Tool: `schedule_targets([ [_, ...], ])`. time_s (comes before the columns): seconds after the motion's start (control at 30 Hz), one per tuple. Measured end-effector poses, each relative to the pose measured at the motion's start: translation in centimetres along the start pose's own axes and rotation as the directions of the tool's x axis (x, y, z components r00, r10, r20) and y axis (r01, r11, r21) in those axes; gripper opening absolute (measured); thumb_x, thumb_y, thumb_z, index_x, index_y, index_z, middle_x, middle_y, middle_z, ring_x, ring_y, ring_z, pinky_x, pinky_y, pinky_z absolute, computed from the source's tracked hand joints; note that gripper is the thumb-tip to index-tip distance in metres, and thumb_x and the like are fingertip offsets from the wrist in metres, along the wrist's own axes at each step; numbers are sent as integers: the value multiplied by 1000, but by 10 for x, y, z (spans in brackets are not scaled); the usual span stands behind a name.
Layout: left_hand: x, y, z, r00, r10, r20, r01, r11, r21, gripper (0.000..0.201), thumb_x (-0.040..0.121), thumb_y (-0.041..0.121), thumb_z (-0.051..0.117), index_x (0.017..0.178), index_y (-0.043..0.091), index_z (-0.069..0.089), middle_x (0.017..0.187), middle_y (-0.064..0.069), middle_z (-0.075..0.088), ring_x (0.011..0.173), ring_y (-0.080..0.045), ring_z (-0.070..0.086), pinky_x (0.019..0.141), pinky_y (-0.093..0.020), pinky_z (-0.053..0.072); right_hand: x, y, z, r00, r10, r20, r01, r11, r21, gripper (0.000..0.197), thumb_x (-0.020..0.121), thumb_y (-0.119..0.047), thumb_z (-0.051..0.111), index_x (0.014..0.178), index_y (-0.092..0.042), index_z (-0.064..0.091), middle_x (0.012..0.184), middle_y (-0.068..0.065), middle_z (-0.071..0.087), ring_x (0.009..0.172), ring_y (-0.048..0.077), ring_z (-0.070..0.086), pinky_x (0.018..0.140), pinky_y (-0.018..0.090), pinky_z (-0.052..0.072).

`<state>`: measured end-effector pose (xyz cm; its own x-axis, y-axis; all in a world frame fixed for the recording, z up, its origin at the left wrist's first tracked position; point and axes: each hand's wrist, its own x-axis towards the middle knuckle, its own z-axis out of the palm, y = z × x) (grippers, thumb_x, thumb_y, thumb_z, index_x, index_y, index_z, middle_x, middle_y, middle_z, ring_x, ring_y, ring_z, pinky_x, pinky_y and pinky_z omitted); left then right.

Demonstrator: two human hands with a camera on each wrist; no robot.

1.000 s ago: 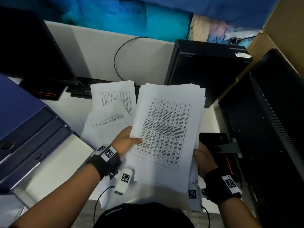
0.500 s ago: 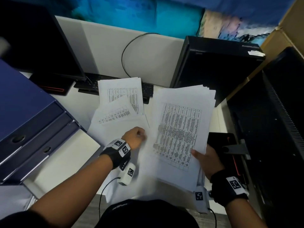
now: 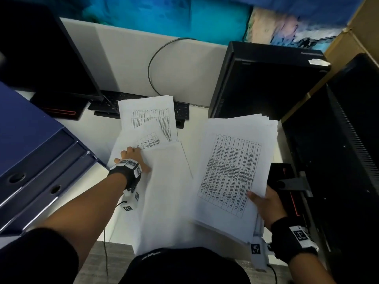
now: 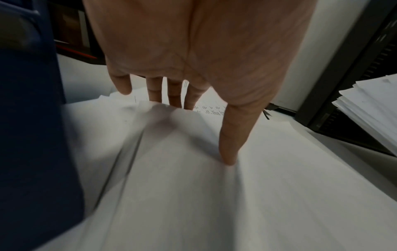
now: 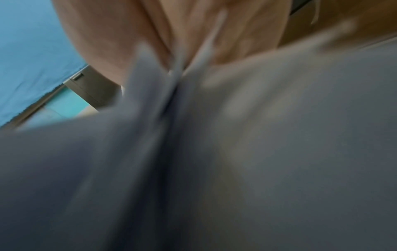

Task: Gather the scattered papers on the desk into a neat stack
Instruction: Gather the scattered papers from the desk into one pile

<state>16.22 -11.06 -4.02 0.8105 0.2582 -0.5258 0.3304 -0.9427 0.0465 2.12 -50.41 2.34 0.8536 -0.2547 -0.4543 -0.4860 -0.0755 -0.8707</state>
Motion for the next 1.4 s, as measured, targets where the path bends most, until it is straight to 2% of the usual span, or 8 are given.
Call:
schedule_targets([
  [0.43, -1, 2, -48, 952, 214, -217, -257, 947, -194, 28, 84, 17, 54, 105, 35, 56, 110, -5, 67, 92, -28, 63, 80, -31, 51, 12, -3, 7, 1000, 11, 10, -11, 999, 30, 32, 90, 5, 58, 108, -21, 65, 99, -4, 72, 90, 13, 70, 80, 33, 53],
  [0.6, -5, -10, -56, 980, 196, 23, -196, 980, 17, 59, 86, 27, 66, 140, 34, 45, 135, -5, 57, 115, -27, 58, 91, -30, 45, 14, -2, 7, 1000, -4, 19, 3, 999, 34, 34, 90, 6, 58, 105, -23, 66, 104, 0, 72, 96, 19, 68, 88, 40, 52],
  [0.73, -2, -12, -54, 986, 134, -100, -150, 974, -168, 45, 84, 15, 61, 125, 35, 57, 121, -6, 63, 91, -24, 59, 79, -27, 49, 13, -4, 9, 1000, -10, 23, 9, 999, 44, 33, 90, 7, 57, 107, -20, 65, 102, -2, 72, 93, 15, 69, 85, 36, 54],
  [0.83, -4, -10, -50, 973, -20, -230, -128, 783, -609, 35, 80, 20, 74, 110, 28, 61, 107, -3, 59, 88, -25, 57, 75, -28, 44, 12, -3, 9, 1000, -18, 20, 17, 999, 42, 34, 90, 8, 57, 105, -21, 66, 98, -6, 73, 90, 10, 70, 80, 31, 54],
  [0.93, -8, -8, -38, 991, -80, -112, -54, 519, -853, 50, 73, 19, 83, 117, 22, 58, 105, -3, 61, 89, -23, 58, 72, -27, 44, 11, -2, 10, 1000, -22, 16, 22, 999, 30, 34, 89, 8, 57, 103, -22, 66, 95, -8, 73, 88, 9, 70, 75, 26, 57],
  [1.07, 7, -16, 7, 986, 74, 148, 61, 667, -742, 90, 42, 43, 96, 122, 20, 62, 118, 0, 69, 105, -22, 64, 94, -39, 52, 8, -1, 9, 1000, -12, 25, 12, 999, 34, 31, 90, 7, 57, 106, -18, 65, 93, -7, 73, 81, 6, 72, 67, 19, 58],
  [1.2, -21, -1, 12, 995, 5, 103, 56, 816, -576, 68, 63, 20, 88, 123, 10, 57, 118, -10, 66, 105, -32, 62, 90, -36, 49, 7, 1, 7, 1000, 0, 20, 0, 1000, 22, 31, 90, 5, 59, 109, -18, 65, 99, -4, 74, 90, 14, 72, 77, 28, 60],
  [1.4, -40, 7, 13, 999, -32, -14, 11, 669, -743, 60, 69, 30, 86, 119, 10, 60, 116, -5, 66, 102, -27, 62, 85, -31, 46, 5, -1, 4, 1000, 2, -1, -2, 1000, 22, 29, 90, 4, 59, 112, -15, 65, 102, 0, 73, 93, 18, 71, 84, 38, 56],
])
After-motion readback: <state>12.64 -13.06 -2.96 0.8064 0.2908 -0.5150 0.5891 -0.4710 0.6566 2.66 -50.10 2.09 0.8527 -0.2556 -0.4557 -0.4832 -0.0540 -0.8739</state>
